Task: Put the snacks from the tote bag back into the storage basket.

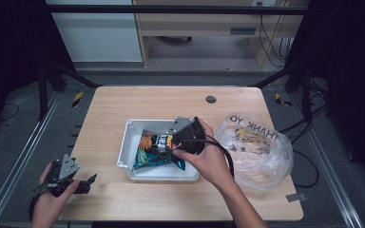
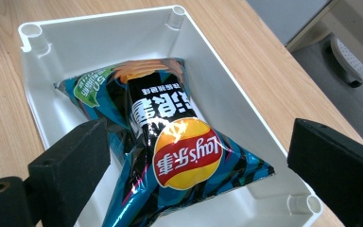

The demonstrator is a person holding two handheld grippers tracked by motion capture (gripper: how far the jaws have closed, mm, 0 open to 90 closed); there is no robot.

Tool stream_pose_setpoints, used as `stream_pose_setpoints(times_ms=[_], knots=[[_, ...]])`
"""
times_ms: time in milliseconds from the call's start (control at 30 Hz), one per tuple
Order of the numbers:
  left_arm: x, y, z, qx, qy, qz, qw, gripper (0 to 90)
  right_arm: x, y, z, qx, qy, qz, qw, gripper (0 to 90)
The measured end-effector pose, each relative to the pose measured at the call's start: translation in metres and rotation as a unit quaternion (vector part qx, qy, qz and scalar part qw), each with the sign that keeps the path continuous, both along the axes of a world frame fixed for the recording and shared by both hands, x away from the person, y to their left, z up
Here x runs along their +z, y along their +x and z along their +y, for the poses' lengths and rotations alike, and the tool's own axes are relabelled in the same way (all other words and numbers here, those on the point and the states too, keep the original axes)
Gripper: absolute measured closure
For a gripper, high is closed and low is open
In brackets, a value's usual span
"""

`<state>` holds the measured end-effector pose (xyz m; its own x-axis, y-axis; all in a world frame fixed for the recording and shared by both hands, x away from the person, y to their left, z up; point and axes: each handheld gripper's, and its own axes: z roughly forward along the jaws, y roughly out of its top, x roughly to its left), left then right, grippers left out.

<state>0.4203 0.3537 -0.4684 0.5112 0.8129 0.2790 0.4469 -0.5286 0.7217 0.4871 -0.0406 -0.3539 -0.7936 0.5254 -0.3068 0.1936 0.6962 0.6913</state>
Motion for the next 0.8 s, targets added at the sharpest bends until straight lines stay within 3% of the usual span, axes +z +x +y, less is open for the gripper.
stream_pose_setpoints(times_ms=[233,800], knots=[[0.0,-0.001,0.001,0.004,-0.003,0.002,1.0,3.6,0.011,-0.01,-0.008,-0.006,0.019,-0.009,0.9997,6.7],[0.001,-0.001,0.001,0.006,-0.004,-0.002,1.0,3.6,0.024,-0.012,-0.041,-0.045,0.063,-0.027,0.9966,6.4]])
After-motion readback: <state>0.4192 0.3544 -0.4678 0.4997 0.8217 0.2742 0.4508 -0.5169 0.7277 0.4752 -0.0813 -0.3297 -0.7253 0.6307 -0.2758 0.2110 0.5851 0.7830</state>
